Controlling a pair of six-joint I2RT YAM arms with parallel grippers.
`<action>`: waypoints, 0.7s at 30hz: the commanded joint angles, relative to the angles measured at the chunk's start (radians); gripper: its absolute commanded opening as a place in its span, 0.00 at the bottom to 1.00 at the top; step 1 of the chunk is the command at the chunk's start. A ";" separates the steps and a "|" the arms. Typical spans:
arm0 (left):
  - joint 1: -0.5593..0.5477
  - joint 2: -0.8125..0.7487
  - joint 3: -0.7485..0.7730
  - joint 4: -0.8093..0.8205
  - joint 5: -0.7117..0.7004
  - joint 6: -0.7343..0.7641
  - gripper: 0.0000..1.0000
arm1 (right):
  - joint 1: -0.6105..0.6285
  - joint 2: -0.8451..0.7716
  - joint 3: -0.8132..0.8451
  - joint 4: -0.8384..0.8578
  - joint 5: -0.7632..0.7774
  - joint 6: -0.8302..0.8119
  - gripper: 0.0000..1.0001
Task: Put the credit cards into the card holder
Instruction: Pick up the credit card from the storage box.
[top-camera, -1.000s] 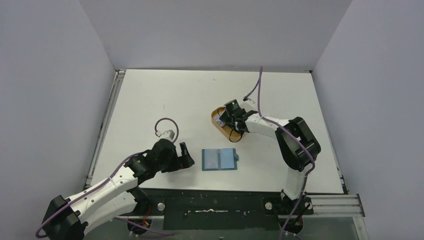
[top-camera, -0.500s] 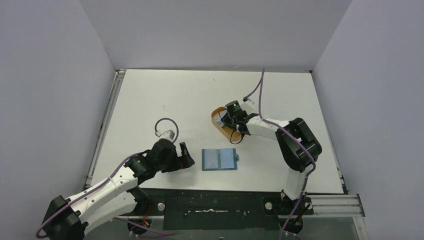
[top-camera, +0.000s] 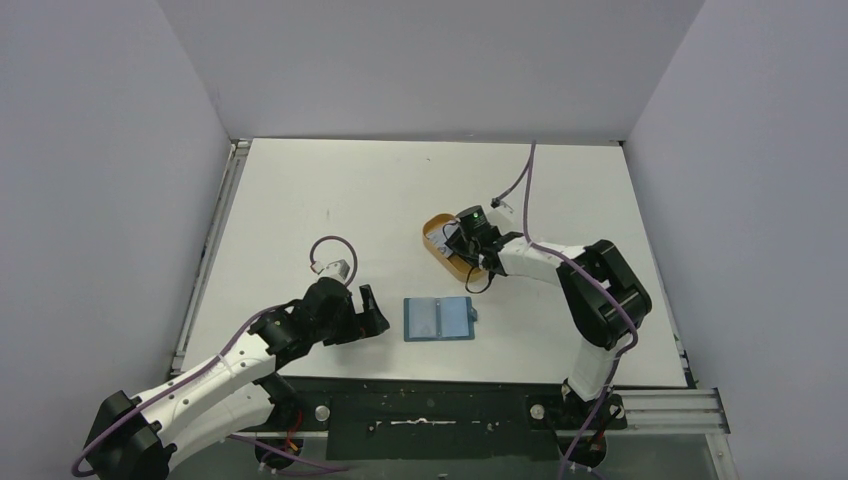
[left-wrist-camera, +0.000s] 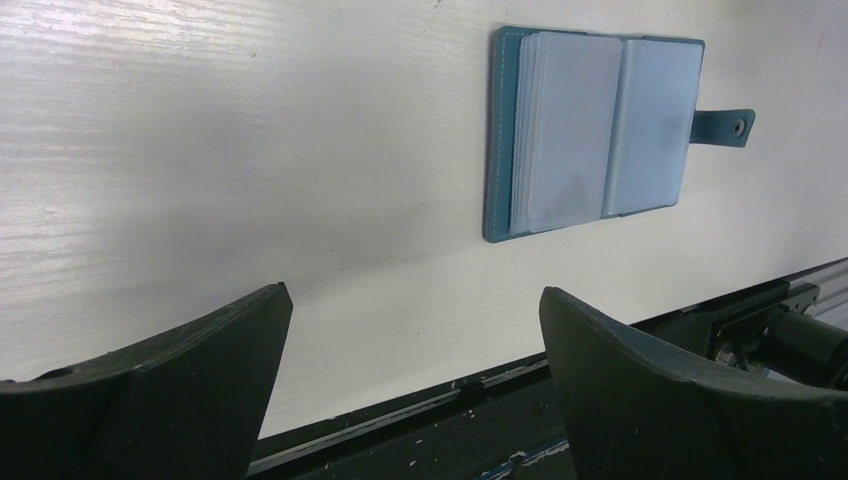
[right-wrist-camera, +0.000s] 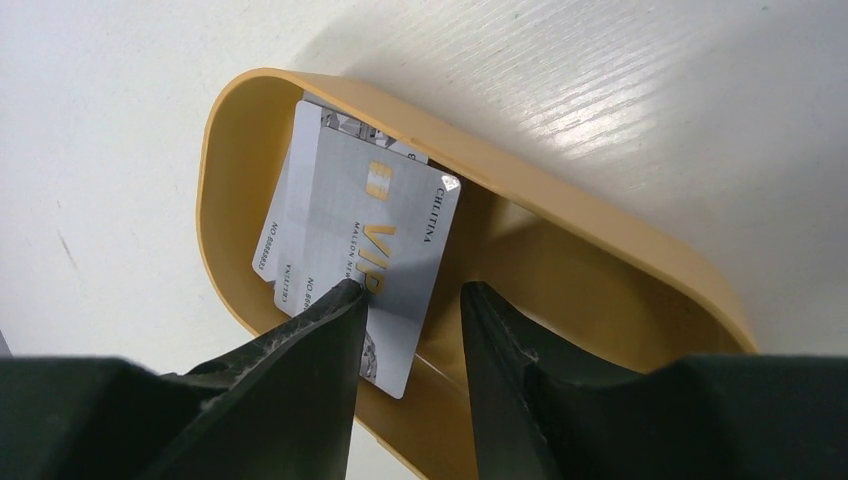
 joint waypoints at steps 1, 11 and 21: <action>0.008 -0.005 0.010 0.055 0.007 0.014 0.95 | -0.011 -0.022 0.003 0.025 -0.012 -0.012 0.40; 0.009 0.003 0.007 0.058 0.008 0.013 0.94 | -0.016 -0.027 -0.015 0.043 -0.034 -0.011 0.27; 0.010 0.017 0.010 0.071 0.014 0.013 0.94 | -0.023 -0.071 -0.070 0.081 -0.040 -0.011 0.14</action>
